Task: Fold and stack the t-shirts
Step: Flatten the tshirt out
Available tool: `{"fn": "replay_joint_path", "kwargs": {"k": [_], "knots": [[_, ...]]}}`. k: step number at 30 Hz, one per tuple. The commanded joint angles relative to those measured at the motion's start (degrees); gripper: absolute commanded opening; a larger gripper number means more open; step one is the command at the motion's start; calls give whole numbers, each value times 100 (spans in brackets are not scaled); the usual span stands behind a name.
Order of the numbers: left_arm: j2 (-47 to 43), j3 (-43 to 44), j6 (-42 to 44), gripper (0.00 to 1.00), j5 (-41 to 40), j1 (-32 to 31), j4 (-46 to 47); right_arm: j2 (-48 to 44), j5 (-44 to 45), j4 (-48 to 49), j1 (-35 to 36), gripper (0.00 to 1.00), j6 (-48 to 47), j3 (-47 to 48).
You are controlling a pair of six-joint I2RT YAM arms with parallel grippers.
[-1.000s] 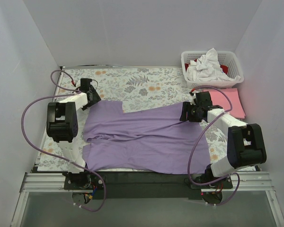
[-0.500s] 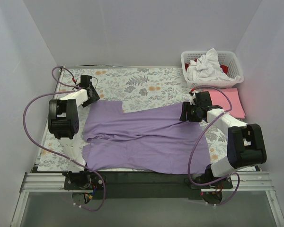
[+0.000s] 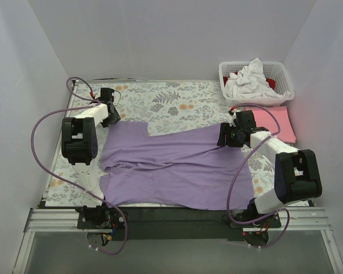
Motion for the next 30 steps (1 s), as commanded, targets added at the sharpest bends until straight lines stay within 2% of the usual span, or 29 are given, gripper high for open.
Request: {"fn": "replay_joint_path", "kwargs": {"k": [1,6,7,10,17,22,30], "knots": [[523,-219,-88,42,342,-70,-910,-145,-18,97,25,65,-45,-66],[593,-324,-115,23,438,-79,-875,-74,-18,106,33,65,-45,-75],[593,-359,-115,14,465,-79,-857,-83,-1,132,25,65,-45,-66],[497,-430,-97,0,474,-79,-761,-74,78,167,25,64,-45,-57],[-205,-605,-115,0,44,-79,-612,232,473,176,33,64,25,452],[-891,-1176,-273,0,-36,-79,-251,637,1053,176,-2,63,-89,997],[-1006,-1432,-229,0,-10,-79,39,1498,1169,255,-107,56,-379,1945]]}}
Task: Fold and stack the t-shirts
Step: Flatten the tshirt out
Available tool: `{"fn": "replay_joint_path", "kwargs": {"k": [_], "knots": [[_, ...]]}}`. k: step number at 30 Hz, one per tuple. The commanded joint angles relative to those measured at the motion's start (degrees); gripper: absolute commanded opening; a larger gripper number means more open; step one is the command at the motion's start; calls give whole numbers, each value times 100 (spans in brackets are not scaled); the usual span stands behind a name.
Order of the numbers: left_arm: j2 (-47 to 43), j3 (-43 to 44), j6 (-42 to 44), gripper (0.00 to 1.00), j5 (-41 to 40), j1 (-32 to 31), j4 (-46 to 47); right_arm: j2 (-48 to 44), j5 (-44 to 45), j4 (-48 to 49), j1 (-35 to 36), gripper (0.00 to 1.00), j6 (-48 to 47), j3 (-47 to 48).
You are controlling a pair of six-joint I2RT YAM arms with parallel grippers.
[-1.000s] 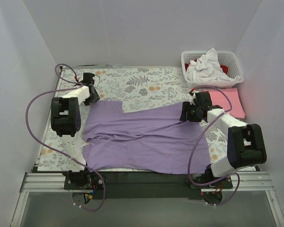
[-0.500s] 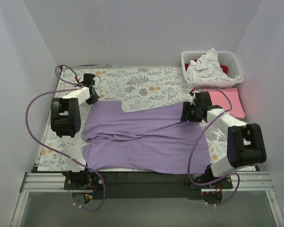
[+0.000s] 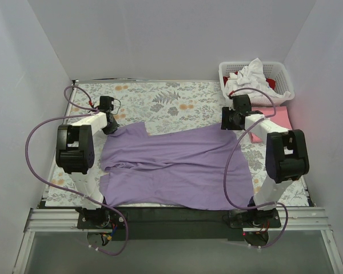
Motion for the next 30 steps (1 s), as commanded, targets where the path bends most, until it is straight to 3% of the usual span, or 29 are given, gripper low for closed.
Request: {"fn": "replay_joint_path", "kwargs": {"k": [1,4,19,30], "knots": [[-67,-145,27,0,-6,-18,-229,325,152,194,-81,55,-315,541],[-84,-100,53,0,-40,-18,-229,659,12,229,-151,49,-535,840],[-145,-74,9,0,74,-35,-238,1714,-884,177,-424,51,-1222,1491],[-137,-48,0,0,188,-44,-238,1732,-859,-201,-494,50,-1266,1245]]}}
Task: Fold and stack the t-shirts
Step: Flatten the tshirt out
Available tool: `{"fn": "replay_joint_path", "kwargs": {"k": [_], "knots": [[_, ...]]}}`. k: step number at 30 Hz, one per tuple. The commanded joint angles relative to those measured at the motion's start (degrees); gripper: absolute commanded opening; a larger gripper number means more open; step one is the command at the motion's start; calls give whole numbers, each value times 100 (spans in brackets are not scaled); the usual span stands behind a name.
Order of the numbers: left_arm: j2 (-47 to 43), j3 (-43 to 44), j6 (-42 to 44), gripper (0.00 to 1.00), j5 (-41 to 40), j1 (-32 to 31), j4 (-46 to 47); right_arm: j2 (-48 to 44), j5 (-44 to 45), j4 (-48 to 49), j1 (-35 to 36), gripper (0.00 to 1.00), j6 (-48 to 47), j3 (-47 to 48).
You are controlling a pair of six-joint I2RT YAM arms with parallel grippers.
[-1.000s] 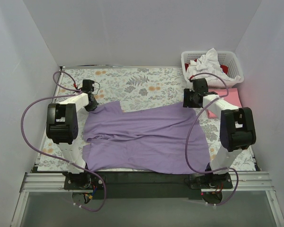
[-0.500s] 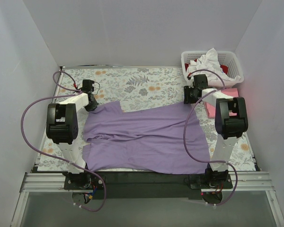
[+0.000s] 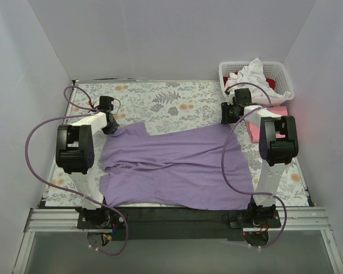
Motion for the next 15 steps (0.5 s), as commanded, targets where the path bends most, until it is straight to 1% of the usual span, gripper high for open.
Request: {"fn": "replay_joint_path", "kwargs": {"k": [1,3,8,15], "knots": [[-132,-48,2,0,147,-35,-236,47,-24,-332,-66,49,-90,-160],[-150,-48,2,0,164,-35,-245,20,-6,-402,-84,47,-81,-195],[-132,-30,-24,0,296,-35,-245,-50,-32,-526,-101,47,-204,-196],[-124,-30,-24,0,270,-35,-245,73,-24,-780,-84,45,-345,-99]]}}
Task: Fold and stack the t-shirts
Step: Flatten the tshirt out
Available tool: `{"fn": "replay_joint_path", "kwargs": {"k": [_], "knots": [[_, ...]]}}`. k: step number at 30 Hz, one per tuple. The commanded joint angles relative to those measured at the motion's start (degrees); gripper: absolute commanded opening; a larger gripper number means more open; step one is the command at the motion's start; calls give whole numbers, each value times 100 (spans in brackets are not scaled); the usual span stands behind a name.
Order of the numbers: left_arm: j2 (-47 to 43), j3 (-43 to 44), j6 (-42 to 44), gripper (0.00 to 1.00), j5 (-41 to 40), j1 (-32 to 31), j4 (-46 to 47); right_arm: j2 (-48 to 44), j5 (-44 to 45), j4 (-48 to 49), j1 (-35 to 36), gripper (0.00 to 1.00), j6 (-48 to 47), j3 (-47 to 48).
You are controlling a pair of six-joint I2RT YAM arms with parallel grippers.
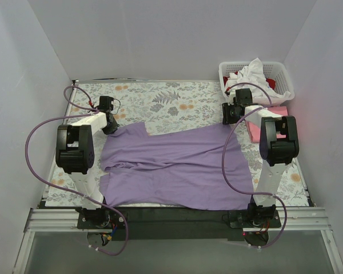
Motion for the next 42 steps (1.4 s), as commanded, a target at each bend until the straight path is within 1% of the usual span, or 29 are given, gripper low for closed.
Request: {"fn": "replay_joint_path", "kwargs": {"k": [1,5,8,9,11,13,17,19,20,21,22,23,24,27,28,29,30,31,32,33,35,36,37,38,39,41,42], "knots": [[-113,-30,-24,0,187,-35,-264,103,118,-761,-27,44,-152,-79],[-104,-21,-24,0,204,-35,-256,174,75,-805,-27,44,-214,-158],[-77,5,-41,0,178,-35,-308,227,75,-831,-9,31,-232,-176],[-60,5,-41,0,169,-35,-326,227,84,-831,-18,20,-232,-176],[-69,40,-68,0,143,-35,-361,253,75,-823,-18,8,-232,-159],[-60,84,-59,0,38,-27,-396,253,5,-823,-9,1,-214,-71],[98,505,-146,0,-51,157,-589,227,-346,-831,-9,1,13,359],[299,1066,-182,0,-59,237,-774,192,-584,-823,0,1,119,797],[405,1391,-200,0,-94,446,-879,174,-645,-831,-9,1,181,982],[502,2064,-208,0,-112,492,-1019,156,-689,-823,-9,1,286,1149],[598,2540,-208,0,-130,570,-1316,95,-716,-831,-9,1,348,1316],[843,2998,-208,0,-156,597,-1484,69,-707,-840,0,1,348,1736],[967,4064,-200,0,-165,650,-1834,8,-690,-858,-9,1,531,1957],[1512,5852,-182,0,-217,685,-2398,-72,-672,-1059,-18,1,647,3012],[1609,6877,-147,0,-235,685,-2696,-168,-655,-1103,-18,1,699,3241],[1654,7287,-121,0,-227,685,-2769,-247,-646,-1139,-18,1,726,3426],[1419,7422,-103,0,-270,685,-2621,-466,-646,-1139,-27,1,752,3688],[1147,7336,-33,0,-305,685,-2411,-590,-663,-1139,-27,1,770,3769],[753,6648,2,0,-340,685,-2157,-739,-672,-1130,-35,1,779,3822],[-26,6232,46,0,-445,685,-1493,-1071,-690,-1130,-35,1,770,3814],[-891,5066,212,0,-516,685,-891,-1450,-795,-1113,-36,1,692,3657],[-1234,4780,309,0,-560,685,-514,-1870,-813,-1095,-35,1,665,3543],[-1864,4577,388,0,-578,685,-398,-2100,-821,-1078,-44,1,639,3229],[-2123,4367,546,0,-613,685,-344,-2346,-830,-1051,-44,1,578,3051],[-2378,4321,626,0,-665,685,-344,-2853,-830,-999,-36,1,542,2823],[-3011,4207,766,0,-745,685,-370,-3392,-804,-946,-44,1,463,2173],[-3196,4137,872,0,-763,685,-448,-3917,-787,-920,-44,1,410,1971]]}}
